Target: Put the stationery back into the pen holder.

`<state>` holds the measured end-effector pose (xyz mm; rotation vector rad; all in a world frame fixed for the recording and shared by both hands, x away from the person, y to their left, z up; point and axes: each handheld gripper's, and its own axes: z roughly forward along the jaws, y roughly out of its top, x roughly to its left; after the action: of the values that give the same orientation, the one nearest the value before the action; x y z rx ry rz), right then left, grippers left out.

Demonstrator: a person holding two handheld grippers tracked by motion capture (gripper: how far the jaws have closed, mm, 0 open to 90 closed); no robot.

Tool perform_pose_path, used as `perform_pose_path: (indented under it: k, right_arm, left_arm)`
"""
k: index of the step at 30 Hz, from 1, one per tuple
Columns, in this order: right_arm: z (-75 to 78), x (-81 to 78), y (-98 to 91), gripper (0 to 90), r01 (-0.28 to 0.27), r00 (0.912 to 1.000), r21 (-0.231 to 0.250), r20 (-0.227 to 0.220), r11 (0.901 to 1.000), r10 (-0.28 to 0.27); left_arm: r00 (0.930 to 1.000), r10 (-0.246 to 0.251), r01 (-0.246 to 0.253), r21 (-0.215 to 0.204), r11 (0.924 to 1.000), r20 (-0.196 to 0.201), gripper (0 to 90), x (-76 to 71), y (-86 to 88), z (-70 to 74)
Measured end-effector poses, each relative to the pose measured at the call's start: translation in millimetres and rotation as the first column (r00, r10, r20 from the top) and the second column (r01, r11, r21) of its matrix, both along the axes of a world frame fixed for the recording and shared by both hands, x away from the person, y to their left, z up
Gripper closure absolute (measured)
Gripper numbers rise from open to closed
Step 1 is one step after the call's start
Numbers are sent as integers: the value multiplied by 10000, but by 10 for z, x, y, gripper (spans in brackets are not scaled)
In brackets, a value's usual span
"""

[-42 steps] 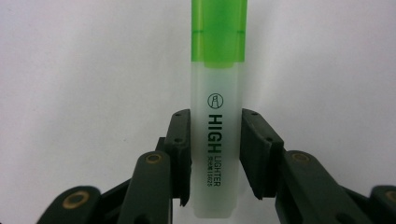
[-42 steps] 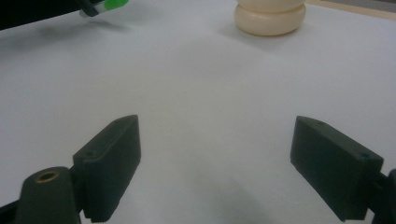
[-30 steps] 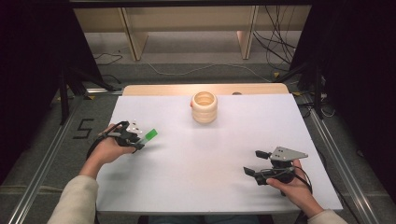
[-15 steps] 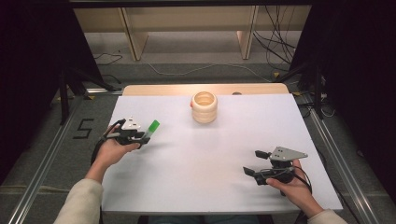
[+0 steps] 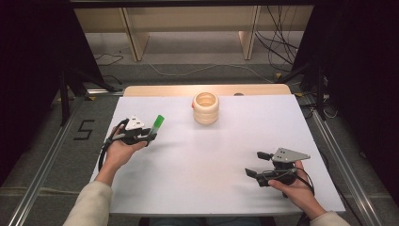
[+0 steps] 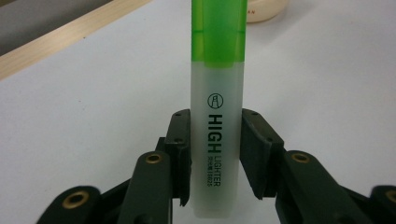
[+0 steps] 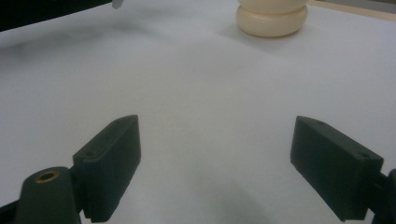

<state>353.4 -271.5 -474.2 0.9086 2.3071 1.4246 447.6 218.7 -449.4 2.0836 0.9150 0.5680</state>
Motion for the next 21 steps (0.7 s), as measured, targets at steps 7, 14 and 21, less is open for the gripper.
perform_pose_path:
  k: [7,14,21]
  right_arm:
    - [0,1,2,172,6,10000,6,-7,10000,-5]
    - [2,-3,3,171,8,10000,-37,-4,10000,-8]
    - [2,-2,2,171,-5,10000,-43,-3,10000,5]
  left_arm:
    - [9980,416,-390,-536,9978,482,663,-7,-9,-4]
    - [9954,578,-499,-1025,9935,763,663,4,-77,-4]
    - [9918,779,-616,-1555,9859,1010,663,38,-151,10]
